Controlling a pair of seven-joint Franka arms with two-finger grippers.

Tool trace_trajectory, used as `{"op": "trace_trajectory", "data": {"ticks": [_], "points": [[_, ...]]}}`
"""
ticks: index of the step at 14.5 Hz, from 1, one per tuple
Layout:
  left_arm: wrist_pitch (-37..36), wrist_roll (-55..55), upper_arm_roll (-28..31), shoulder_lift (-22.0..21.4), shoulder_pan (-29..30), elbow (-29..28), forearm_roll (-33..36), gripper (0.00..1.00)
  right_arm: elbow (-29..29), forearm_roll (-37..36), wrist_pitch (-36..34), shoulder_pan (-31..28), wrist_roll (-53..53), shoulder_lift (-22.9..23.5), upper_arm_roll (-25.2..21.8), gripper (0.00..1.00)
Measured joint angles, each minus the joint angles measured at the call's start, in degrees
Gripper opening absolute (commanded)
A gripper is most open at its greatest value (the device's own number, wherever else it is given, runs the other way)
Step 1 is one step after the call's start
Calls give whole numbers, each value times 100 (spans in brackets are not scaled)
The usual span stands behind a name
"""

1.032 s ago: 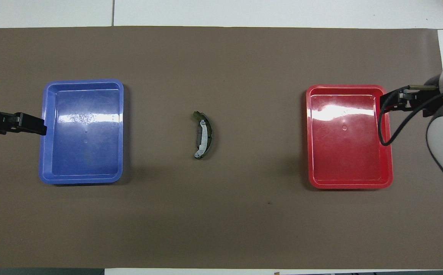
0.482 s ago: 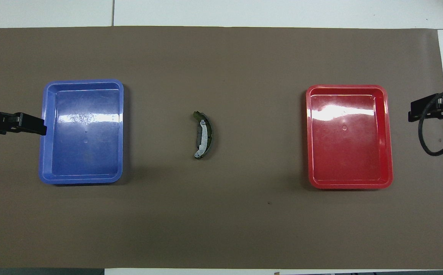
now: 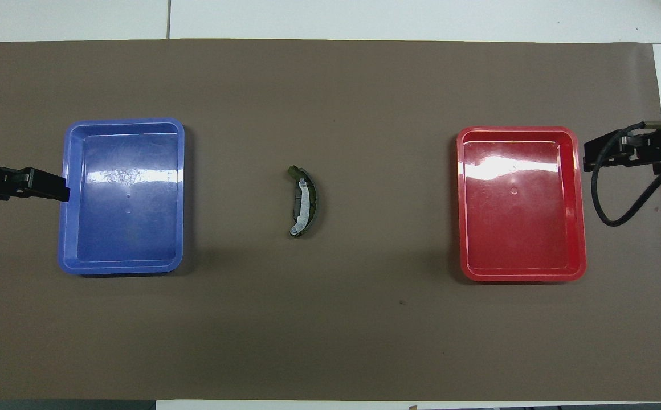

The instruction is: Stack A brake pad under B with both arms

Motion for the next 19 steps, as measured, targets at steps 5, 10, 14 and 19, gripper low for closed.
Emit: {"op": "trace_trajectory", "data": {"ticks": [5, 10, 14, 19], "points": [[0, 0, 0, 0, 0, 0, 0, 100, 363, 0, -225, -7, -109, -12, -9, 100], [0, 0, 0, 0, 0, 0, 0, 100, 357, 0, -338, -10, -174, -5, -14, 100], [0, 0, 0, 0, 0, 0, 0, 100, 330, 0, -354, -33, -494, -5, -24, 100], [0, 0, 0, 0, 0, 0, 0, 100, 325, 0, -356, -47, -545, -6, -29, 100]]}}
